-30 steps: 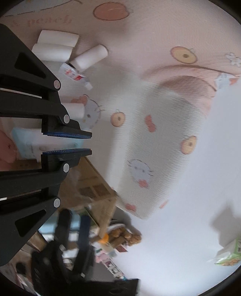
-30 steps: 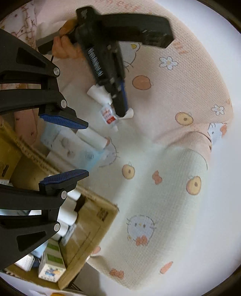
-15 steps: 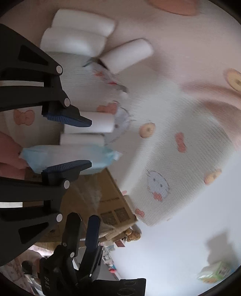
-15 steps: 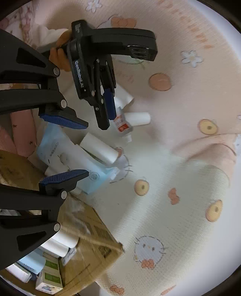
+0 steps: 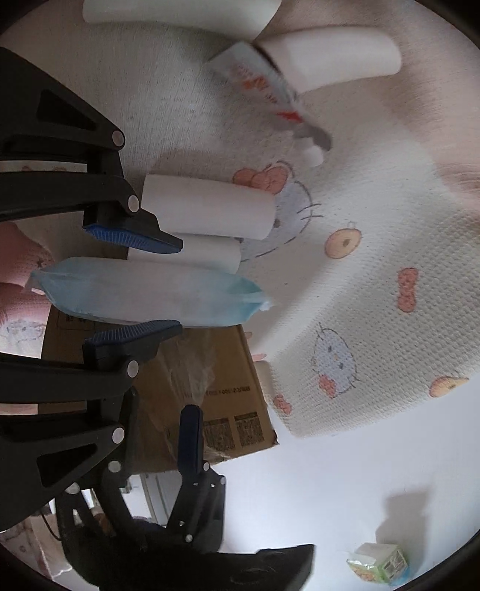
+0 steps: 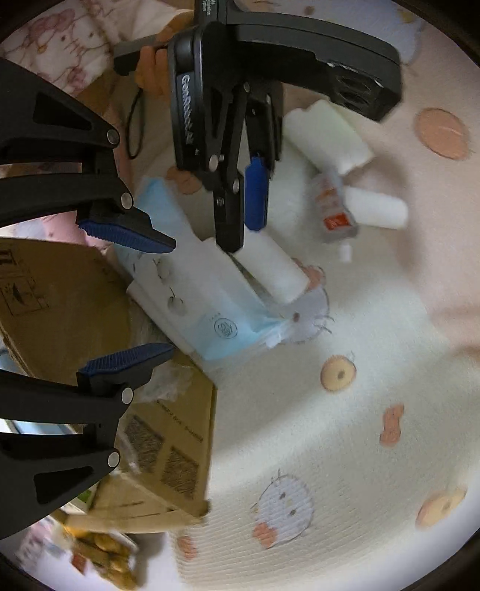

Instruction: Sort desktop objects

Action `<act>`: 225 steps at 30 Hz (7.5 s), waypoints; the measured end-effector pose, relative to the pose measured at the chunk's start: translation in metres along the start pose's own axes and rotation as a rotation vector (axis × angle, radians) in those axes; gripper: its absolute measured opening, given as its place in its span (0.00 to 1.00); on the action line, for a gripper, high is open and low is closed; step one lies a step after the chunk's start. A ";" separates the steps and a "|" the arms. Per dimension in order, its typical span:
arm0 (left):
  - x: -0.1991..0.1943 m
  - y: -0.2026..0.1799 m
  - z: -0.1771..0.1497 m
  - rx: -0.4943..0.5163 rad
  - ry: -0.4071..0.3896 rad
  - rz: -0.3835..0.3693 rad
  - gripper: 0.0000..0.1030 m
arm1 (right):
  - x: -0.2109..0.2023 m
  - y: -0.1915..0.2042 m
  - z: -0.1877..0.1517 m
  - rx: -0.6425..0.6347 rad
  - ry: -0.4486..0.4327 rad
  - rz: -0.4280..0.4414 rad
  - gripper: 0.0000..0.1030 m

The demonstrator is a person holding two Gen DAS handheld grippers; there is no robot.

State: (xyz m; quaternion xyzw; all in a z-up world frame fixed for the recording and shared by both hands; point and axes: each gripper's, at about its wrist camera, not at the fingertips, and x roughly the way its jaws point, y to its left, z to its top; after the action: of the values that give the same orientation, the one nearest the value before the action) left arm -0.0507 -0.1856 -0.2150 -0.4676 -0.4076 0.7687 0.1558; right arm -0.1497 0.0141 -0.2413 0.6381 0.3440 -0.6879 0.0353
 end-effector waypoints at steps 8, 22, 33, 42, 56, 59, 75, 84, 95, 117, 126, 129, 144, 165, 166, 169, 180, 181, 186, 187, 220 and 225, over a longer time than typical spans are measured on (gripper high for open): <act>0.017 0.008 -0.003 -0.065 0.044 -0.072 0.40 | 0.033 -0.002 0.022 -0.066 0.192 -0.031 0.46; 0.048 0.016 0.006 -0.159 0.065 -0.092 0.44 | 0.078 -0.009 0.023 0.028 0.372 0.003 0.46; 0.051 0.031 0.009 -0.234 0.093 -0.145 0.22 | 0.091 -0.019 0.014 0.166 0.452 0.082 0.57; 0.035 0.049 0.008 -0.252 0.038 -0.148 0.19 | 0.088 -0.029 0.011 0.285 0.434 0.162 0.64; 0.024 0.071 0.010 -0.315 0.020 -0.185 0.13 | 0.075 -0.030 0.026 0.393 0.325 0.272 0.70; 0.021 0.067 0.008 -0.317 0.026 -0.217 0.13 | 0.070 -0.033 0.023 0.398 0.317 0.281 0.70; -0.072 0.038 0.024 -0.223 -0.191 -0.106 0.14 | -0.015 -0.025 0.054 0.296 0.109 0.347 0.68; -0.087 0.072 0.023 -0.250 -0.226 0.108 0.14 | 0.018 -0.002 0.087 0.195 0.080 0.428 0.68; -0.102 0.035 0.025 -0.101 -0.300 0.215 0.30 | -0.022 -0.038 0.063 0.182 -0.041 0.372 0.68; -0.103 -0.003 0.005 0.129 -0.263 0.341 0.35 | -0.007 -0.014 0.010 0.466 -0.266 0.281 0.69; -0.072 0.002 0.010 0.131 -0.070 0.187 0.31 | 0.018 0.010 -0.001 0.453 -0.343 0.329 0.68; -0.062 0.009 0.016 0.096 -0.030 0.169 0.31 | 0.020 0.010 -0.010 0.475 -0.412 0.336 0.68; 0.003 0.001 0.030 0.122 0.183 0.161 0.31 | 0.060 0.015 -0.045 0.599 -0.499 0.423 0.68; 0.070 0.001 0.045 0.176 0.342 0.415 0.35 | 0.095 0.011 -0.043 0.686 -0.378 0.584 0.34; 0.073 0.001 0.045 0.188 0.356 0.429 0.35 | 0.096 0.011 -0.042 0.689 -0.377 0.589 0.34; 0.075 0.000 0.043 0.216 0.362 0.457 0.36 | 0.097 0.012 -0.042 0.698 -0.374 0.602 0.34; 0.078 0.003 0.041 0.229 0.413 0.478 0.42 | 0.098 0.017 -0.043 0.702 -0.366 0.634 0.36; 0.080 0.003 0.042 0.223 0.416 0.485 0.43 | 0.098 0.018 -0.041 0.701 -0.364 0.635 0.37; 0.085 -0.001 0.038 0.275 0.414 0.522 0.45 | 0.096 0.022 -0.038 0.685 -0.361 0.611 0.40; 0.083 0.000 0.037 0.280 0.410 0.516 0.45 | 0.096 0.023 -0.039 0.696 -0.369 0.622 0.40; -0.071 -0.054 0.023 0.335 -0.145 0.436 0.44 | -0.028 0.026 -0.016 0.429 -0.683 0.576 0.40; -0.094 -0.069 0.019 0.367 -0.227 0.435 0.44 | -0.053 0.021 -0.014 0.390 -0.721 0.573 0.41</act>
State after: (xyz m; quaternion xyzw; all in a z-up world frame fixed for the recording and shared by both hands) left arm -0.0284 -0.2108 -0.1015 -0.4191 -0.1673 0.8921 0.0229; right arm -0.1178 -0.0155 -0.2016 0.4233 -0.0143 -0.8789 0.2195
